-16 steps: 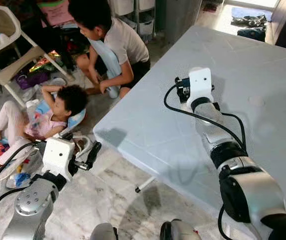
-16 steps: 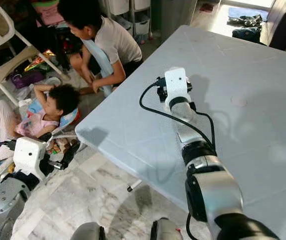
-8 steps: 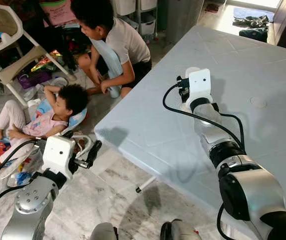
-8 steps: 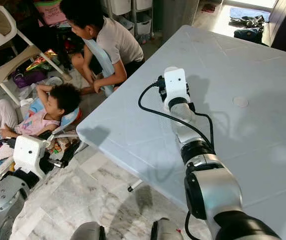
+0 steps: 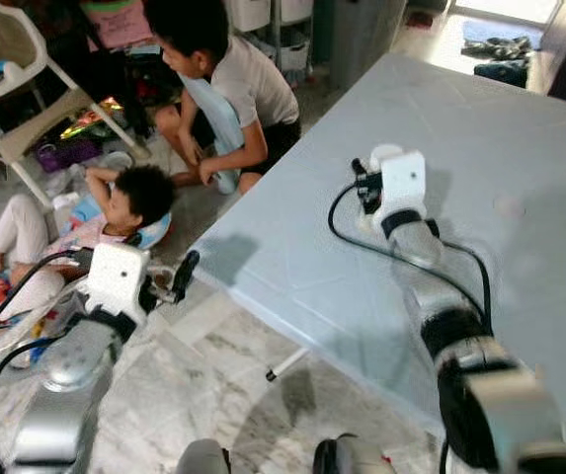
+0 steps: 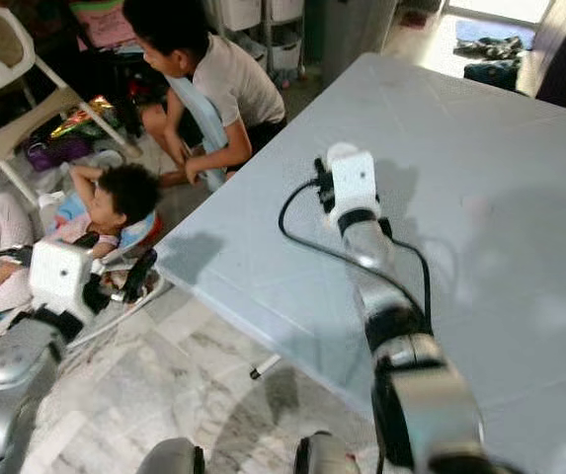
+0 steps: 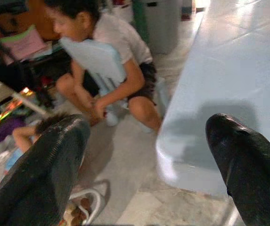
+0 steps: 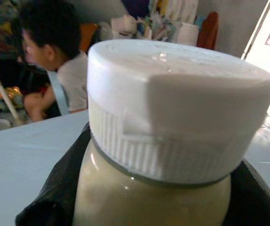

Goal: Restocking fridge

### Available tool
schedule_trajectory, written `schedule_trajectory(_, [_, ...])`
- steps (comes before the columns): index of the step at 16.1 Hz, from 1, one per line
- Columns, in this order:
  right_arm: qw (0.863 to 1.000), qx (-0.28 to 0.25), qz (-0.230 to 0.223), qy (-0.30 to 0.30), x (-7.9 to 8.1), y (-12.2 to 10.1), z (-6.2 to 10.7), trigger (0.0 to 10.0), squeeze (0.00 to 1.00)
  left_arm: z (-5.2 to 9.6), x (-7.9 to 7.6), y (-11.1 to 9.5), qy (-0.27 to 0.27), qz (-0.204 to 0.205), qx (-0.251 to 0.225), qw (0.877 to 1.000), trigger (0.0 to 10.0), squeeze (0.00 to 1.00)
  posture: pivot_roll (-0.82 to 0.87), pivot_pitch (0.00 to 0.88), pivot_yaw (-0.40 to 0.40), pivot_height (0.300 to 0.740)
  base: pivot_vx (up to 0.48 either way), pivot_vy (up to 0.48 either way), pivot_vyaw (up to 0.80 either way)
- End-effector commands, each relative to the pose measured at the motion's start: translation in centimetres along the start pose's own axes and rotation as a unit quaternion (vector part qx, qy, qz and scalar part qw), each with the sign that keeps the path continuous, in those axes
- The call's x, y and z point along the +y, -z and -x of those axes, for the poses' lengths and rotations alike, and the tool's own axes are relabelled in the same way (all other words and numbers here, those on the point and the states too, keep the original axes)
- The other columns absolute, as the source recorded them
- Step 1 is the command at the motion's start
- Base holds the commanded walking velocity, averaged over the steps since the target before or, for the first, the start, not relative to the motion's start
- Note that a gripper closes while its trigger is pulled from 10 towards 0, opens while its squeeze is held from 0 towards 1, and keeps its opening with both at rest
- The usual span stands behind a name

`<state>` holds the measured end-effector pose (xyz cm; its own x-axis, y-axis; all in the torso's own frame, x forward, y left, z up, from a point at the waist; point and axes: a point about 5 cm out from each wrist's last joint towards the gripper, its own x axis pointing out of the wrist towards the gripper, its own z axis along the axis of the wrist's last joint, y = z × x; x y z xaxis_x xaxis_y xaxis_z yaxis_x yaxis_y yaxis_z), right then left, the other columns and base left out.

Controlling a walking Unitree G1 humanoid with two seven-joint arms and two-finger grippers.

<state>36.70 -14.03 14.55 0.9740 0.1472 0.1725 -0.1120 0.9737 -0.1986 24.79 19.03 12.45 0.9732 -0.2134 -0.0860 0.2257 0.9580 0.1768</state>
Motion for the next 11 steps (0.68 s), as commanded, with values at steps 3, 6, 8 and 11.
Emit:
schedule_trajectory(3, [0.998, -0.045, -0.042, -0.024, 1.2, -1.4, 3.2, 10.0, 0.0, -0.6, -1.1, 1.7, -0.028, 0.015, 0.027, 0.999, 10.0, 0.0, 0.07, 0.0, -0.043, 0.716, 0.0, 0.0, 0.0])
schedule_trajectory(6, [0.997, 0.009, -0.07, -0.031, 2.3, 0.0, 6.2, 10.0, 0.0, -2.0, -2.7, 2.4, -0.028, 0.036, 0.024, 0.999, 10.0, 0.0, 0.03, 0.0, -0.065, 0.716, -0.114, 0.0, 0.0])
schedule_trajectory(8, [0.995, 0.045, -0.091, -0.001, 1.6, 1.0, 5.4, 10.0, 0.0, -3.1, -2.7, 2.0, -0.03, 0.031, 0.015, 0.999, 10.0, 0.0, 0.03, 0.0, -0.068, 0.716, -0.343, 0.0, 0.0])
schedule_trajectory(11, [0.995, 0.051, -0.078, -0.021, 1.9, 0.2, 4.8, 10.0, 0.0, -3.9, -2.6, 1.7, -0.032, 0.035, 0.005, 0.999, 10.0, 0.0, 0.02, 0.0, -0.071, 0.716, -0.344, 0.0, 0.0])
